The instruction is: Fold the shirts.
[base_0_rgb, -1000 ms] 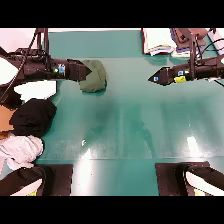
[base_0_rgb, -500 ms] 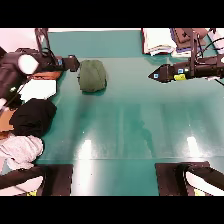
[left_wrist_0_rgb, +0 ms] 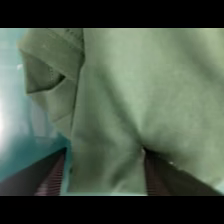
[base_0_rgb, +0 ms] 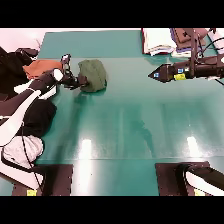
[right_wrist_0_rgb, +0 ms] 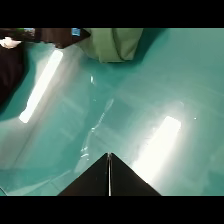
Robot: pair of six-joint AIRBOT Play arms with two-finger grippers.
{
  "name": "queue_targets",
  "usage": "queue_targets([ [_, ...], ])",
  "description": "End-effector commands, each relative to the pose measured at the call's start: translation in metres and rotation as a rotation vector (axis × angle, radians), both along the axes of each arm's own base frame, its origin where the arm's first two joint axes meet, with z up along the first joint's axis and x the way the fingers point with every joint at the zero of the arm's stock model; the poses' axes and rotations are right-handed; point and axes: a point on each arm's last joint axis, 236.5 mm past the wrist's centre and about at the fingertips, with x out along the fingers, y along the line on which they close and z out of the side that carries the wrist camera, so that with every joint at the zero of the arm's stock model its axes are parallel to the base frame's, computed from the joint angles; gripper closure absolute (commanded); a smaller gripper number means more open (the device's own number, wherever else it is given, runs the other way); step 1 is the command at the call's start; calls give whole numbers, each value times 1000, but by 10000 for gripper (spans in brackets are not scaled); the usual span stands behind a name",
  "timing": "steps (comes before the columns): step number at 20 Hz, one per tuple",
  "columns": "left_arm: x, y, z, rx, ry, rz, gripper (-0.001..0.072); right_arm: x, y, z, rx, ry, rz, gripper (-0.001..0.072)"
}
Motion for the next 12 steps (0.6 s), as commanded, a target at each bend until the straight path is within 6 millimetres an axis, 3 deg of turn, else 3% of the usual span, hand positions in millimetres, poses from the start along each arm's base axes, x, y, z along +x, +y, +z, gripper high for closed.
queue_targets([
  [1, 8, -8, 0, -42, 1, 1, 485, 0, 1, 0, 1, 0, 1, 694],
  [2, 8, -11, 9, -40, 8, -22, 677, 0, 1, 1, 1, 0, 2, 694],
  [3, 8, -15, 21, -34, 7, -56, 685, -1, 1, 1, 2, -1, 1, 695],
  [5, 15, -22, 70, -14, -64, -136, 687, 0, 1, 8, 2, -16, 5, 695],
  [7, 20, -22, 168, -3, -273, -170, 687, 1, 2, 34, 4, -72, 18, 695],
  [8, 14, -20, 222, -5, -381, -174, 687, 3, 2, 53, 7, -119, 18, 694],
  [10, -20, -15, 323, -13, -575, -181, 688, 7, 1, 93, 10, -221, 11, 695],
  [12, -68, -16, 393, -13, -719, -203, 688, 9, -1, 134, 23, -326, -2, 694],
])
